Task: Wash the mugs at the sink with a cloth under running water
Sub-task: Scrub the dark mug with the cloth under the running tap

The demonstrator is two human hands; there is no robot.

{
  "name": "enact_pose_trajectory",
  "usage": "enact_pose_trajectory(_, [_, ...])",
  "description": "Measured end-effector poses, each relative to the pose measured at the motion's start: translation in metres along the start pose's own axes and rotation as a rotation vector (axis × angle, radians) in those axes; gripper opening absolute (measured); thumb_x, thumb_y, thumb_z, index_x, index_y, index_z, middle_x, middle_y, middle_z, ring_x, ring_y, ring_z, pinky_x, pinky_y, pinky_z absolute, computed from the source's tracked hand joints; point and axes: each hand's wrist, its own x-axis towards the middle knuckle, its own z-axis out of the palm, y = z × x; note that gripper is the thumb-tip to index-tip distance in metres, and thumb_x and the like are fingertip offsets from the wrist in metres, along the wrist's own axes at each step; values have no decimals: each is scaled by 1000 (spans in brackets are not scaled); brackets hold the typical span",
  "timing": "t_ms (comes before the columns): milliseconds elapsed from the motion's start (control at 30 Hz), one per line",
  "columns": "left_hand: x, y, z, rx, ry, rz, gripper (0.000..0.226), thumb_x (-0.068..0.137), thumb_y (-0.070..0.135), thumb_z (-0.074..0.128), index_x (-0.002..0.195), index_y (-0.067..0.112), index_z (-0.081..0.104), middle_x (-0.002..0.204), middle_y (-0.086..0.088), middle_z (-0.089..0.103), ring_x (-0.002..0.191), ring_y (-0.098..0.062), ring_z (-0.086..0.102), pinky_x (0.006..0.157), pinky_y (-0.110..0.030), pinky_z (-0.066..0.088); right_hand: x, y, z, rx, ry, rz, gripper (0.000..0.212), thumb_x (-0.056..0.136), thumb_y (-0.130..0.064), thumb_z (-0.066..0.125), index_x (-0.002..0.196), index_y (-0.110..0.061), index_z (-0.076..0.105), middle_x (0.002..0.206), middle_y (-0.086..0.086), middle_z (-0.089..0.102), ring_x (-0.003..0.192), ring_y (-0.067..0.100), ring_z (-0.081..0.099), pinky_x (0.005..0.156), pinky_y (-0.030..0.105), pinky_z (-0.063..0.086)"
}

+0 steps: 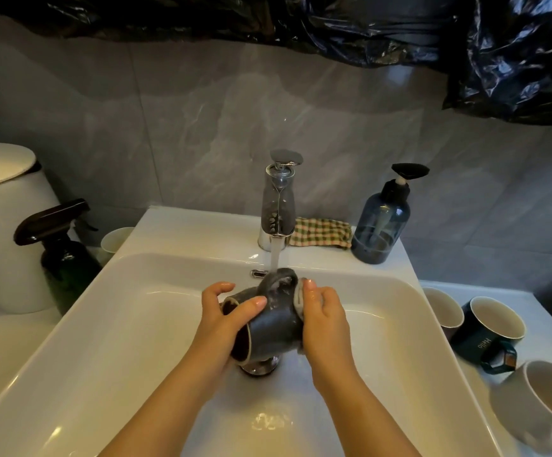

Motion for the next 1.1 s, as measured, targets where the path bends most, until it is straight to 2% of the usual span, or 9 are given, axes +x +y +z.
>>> enact_pose_trajectory(133, [3,-2,-6,243,-75,123,46,68,34,74,98,41,40,108,-9,50,96,-30,58,69,-37,54,4,-8,1,226,-35,337,35,98,-49,30,102,-21,51,99,5,59,100,30,57,80,45,50])
enact_pose_trajectory(233, [7,-5,-3,211,95,145,17,85,25,63,95,31,50,107,-10,56,93,-29,59,68,-36,52,-1,-9,3,228,-81,374,42,95,-54,33,100,-17,53,90,5,61,88,26,59,74,41,53])
enact_pose_trajectory(400, [2,-2,-4,21,-92,-56,48,66,38,68,110,26,53,110,-9,61,97,-29,63,70,-44,57,-4,-3,3,222,-189,164,40,81,-51,58,103,-18,63,96,3,67,90,20,63,76,37,57])
enact_pose_trajectory(500, [6,-3,-4,-36,-22,-69,39,76,35,67,111,23,54,109,-14,63,96,-34,63,69,-51,57,-6,-1,-4,206,-476,89,38,75,-39,70,106,-17,67,99,3,71,94,19,67,76,29,57])
enact_pose_trajectory(600, [10,0,-8,-170,15,-241,36,84,43,56,94,11,67,85,-15,72,85,-34,66,67,-44,54,-12,1,-2,-49,-721,0,27,81,-19,70,107,-23,67,104,0,71,98,13,67,82,24,55])
enact_pose_trajectory(800, [9,8,-17,-189,-42,-256,34,84,40,55,76,9,67,62,-13,68,68,-33,63,61,-43,52,-14,6,4,-739,-577,-597,43,82,-31,68,124,-32,57,126,-6,56,118,7,42,106,24,34])
enact_pose_trajectory(900, [9,9,-16,-197,-38,-189,32,85,37,54,76,9,65,59,-10,68,58,-27,66,50,-34,53,-17,2,7,-347,-724,-349,42,77,-19,68,117,-30,60,114,-6,63,108,9,57,97,30,48])
enact_pose_trajectory(1000, [8,4,-12,-124,-3,-100,27,88,37,51,87,13,65,77,-14,71,73,-34,67,61,-48,56,-11,-2,7,169,-700,38,48,66,-17,63,114,-20,58,109,5,67,102,20,64,81,32,56])
enact_pose_trajectory(1100, [11,2,-9,-106,14,-66,25,87,36,53,96,16,63,96,-17,67,85,-37,65,58,-47,54,-9,0,2,267,-723,77,50,67,-15,64,117,-16,57,111,9,66,102,23,65,79,33,57])
